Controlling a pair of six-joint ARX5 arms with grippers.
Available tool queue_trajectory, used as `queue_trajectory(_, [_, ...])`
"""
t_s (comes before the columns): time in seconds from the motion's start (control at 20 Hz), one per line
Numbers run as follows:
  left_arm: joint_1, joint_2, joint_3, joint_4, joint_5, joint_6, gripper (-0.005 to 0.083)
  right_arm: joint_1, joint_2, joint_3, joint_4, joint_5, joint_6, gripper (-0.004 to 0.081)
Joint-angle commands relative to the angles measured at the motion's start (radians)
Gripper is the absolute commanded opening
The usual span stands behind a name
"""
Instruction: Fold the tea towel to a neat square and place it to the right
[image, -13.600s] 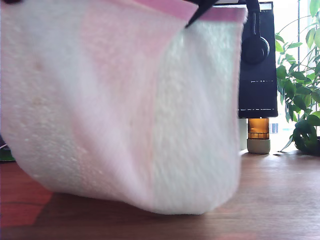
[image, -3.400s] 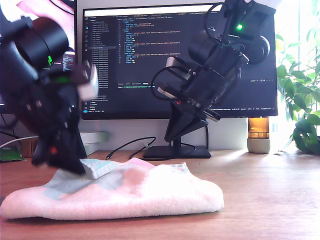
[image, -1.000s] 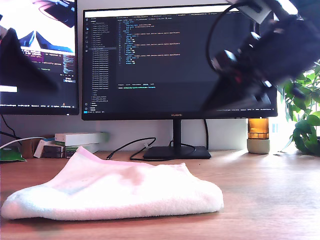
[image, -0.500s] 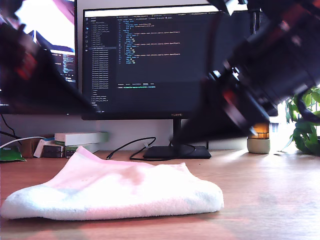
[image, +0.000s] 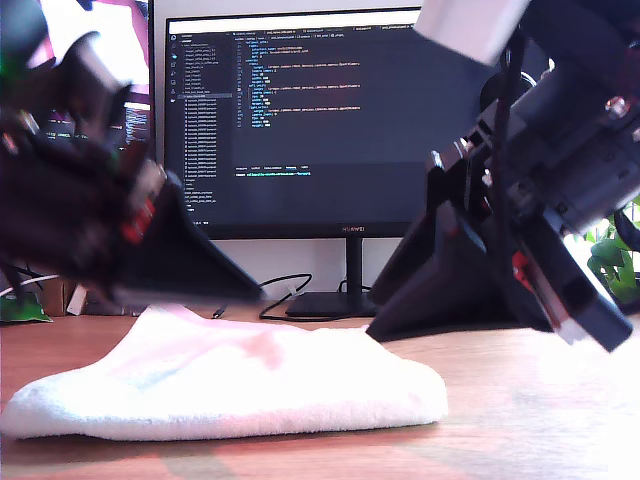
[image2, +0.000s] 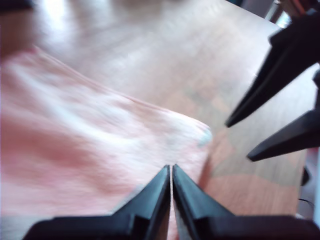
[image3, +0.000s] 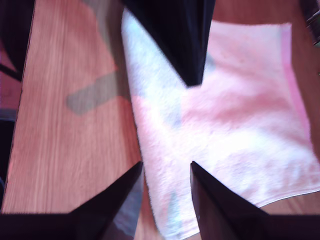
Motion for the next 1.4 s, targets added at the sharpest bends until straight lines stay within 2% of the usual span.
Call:
queue_trajectory(0.0, [-0.014, 0.046, 0.034, 0.042, 0.013, -0.004, -0.0023, -0.002, 0.018, -0.007, 0.002, 0.001, -0.004, 0.0264])
queue_trajectory(0.1, [-0.033, 0.1, 0.075, 0.047, 0.018, -0.005, -0.0023, -0.002, 0.021, -0.007, -0.006, 0.042, -0.003, 0.0264])
queue_trajectory(0.3, [-0.073, 0.215, 0.17, 0.045, 0.027, -0.003, -0.0023, -0.005, 0.02, -0.007, -0.027, 0.199, -0.002, 0.0264])
queue_trajectory(0.4, [-0.089, 0.26, 0.197, 0.045, 0.027, 0.001, -0.0023, -0.014, 0.019, -0.007, -0.039, 0.243, 0.005, 0.0264])
queue_trajectory(0.75, [-0.097, 0.38, 0.252, 0.019, 0.006, 0.006, -0.0023, -0.026, 0.019, -0.005, -0.047, 0.269, 0.005, 0.0264])
queue_trajectory(0.95, [-0.107, 0.385, 0.317, -0.153, -0.013, 0.052, -0.0023, -0.026, 0.017, -0.003, -0.018, 0.27, 0.004, 0.0264])
queue_trajectory(1.05, [-0.115, 0.385, 0.337, -0.17, -0.02, 0.067, -0.0023, -0.026, 0.017, 0.003, -0.018, 0.269, 0.005, 0.0264])
queue_trajectory(1.35, [-0.111, 0.382, 0.38, -0.181, 0.045, 0.061, -0.0023, -0.026, 0.017, 0.005, -0.021, 0.266, 0.009, 0.0264])
